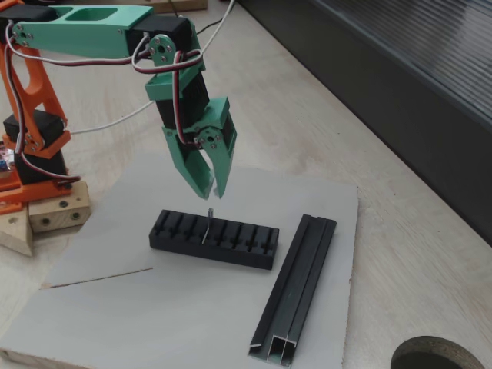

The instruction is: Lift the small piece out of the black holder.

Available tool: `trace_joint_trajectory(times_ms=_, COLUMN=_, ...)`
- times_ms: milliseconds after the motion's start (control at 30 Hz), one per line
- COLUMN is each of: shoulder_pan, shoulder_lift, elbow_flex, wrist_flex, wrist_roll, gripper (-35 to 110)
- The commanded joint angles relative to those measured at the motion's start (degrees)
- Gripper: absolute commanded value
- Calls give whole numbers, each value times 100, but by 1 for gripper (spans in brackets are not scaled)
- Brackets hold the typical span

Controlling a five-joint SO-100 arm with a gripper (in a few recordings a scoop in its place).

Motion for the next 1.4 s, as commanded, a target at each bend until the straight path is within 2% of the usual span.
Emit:
trace_joint_trajectory(times_ms=0, shoulder_pan=-97, shoulder_lift=9, elbow_flex=-9, wrist_flex=-62, wrist_roll=18, gripper=15)
trace_joint_trajectory(times_ms=133, shoulder_pan=-97, shoulder_lift=35, elbow_flex=0, wrist_flex=-53, wrist_roll=18, gripper=21)
trace_joint_trajectory(times_ms=300, shoulder_pan=-105, shoulder_lift=53, elbow_flex=0, wrist_flex=35, wrist_roll=26, gripper=35)
trace_joint_trajectory(times_ms=533, shoulder_pan=-105, shoulder_lift=211, elbow_flex=-79, wrist_flex=967, wrist_roll=26, gripper=47)
trace_joint_trajectory(times_ms=700, shoulder_pan=-97, shoulder_lift=562, elbow_flex=0, wrist_flex=1441, wrist_roll=26, gripper=49)
trace_joint_trajectory(times_ms=900, shoulder_pan=-88, shoulder_lift=79, elbow_flex=-53, wrist_flex=1433, wrist_roll=35, gripper=49)
trace_joint_trajectory(times_ms=1367, shoulder_pan=-97, shoulder_lift=-387, elbow_flex=-88, wrist_flex=782, wrist_roll=35, gripper=48)
